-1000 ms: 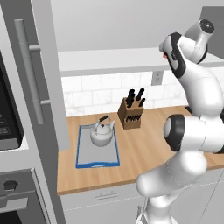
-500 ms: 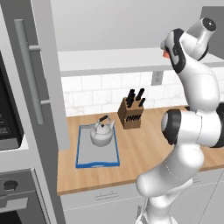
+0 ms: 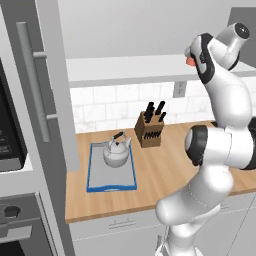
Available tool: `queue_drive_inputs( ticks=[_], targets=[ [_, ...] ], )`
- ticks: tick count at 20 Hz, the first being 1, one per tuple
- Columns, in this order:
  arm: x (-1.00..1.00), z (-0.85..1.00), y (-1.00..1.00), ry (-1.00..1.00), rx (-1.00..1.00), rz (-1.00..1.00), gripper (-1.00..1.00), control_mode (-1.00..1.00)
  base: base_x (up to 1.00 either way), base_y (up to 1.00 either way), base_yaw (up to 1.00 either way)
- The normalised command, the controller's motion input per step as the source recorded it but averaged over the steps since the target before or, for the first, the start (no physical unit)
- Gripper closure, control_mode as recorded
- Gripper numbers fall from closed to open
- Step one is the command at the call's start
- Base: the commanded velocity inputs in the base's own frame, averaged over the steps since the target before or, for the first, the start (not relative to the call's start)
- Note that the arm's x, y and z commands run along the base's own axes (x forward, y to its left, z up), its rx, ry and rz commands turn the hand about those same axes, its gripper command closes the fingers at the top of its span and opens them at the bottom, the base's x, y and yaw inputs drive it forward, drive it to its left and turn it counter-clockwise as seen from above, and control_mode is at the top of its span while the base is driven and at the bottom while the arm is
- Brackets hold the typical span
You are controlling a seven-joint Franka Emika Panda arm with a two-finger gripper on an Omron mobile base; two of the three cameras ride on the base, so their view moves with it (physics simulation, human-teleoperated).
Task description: Pick the kettle from the counter and place it on the tray. Then pick the mug from the cabinet and place it on the tray. Then close the cabinet doors.
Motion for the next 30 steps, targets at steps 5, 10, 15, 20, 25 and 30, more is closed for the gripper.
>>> queue_drive_inputs(
  ticks=[5,10,15,20,25,30],
  targets=[
    [-0.30,-0.18,0.34,-0.10,0.00,0.00,1.00,-1.00,0.00,0.00,0.00],
    [-0.92,0.00,0.50,-0.02,-0.02,0.05,1.00,-1.00,0.00,0.00,0.00],
    [-1.00,0.10,0.47,0.00,-0.11,0.16,1.00,-1.00,0.00,0.00,0.00],
    [-1.00,0.06,0.46,0.00,-0.14,0.35,1.00,-1.00,0.00,0.00,0.00],
    [-1.00,-0.04,0.87,0.01,-0.17,0.54,1.00,-1.00,0.00,0.00,0.00],
    [-0.85,-0.67,0.95,0.00,-0.08,0.61,1.00,-1.00,0.00,0.00,0.00]
  ],
)
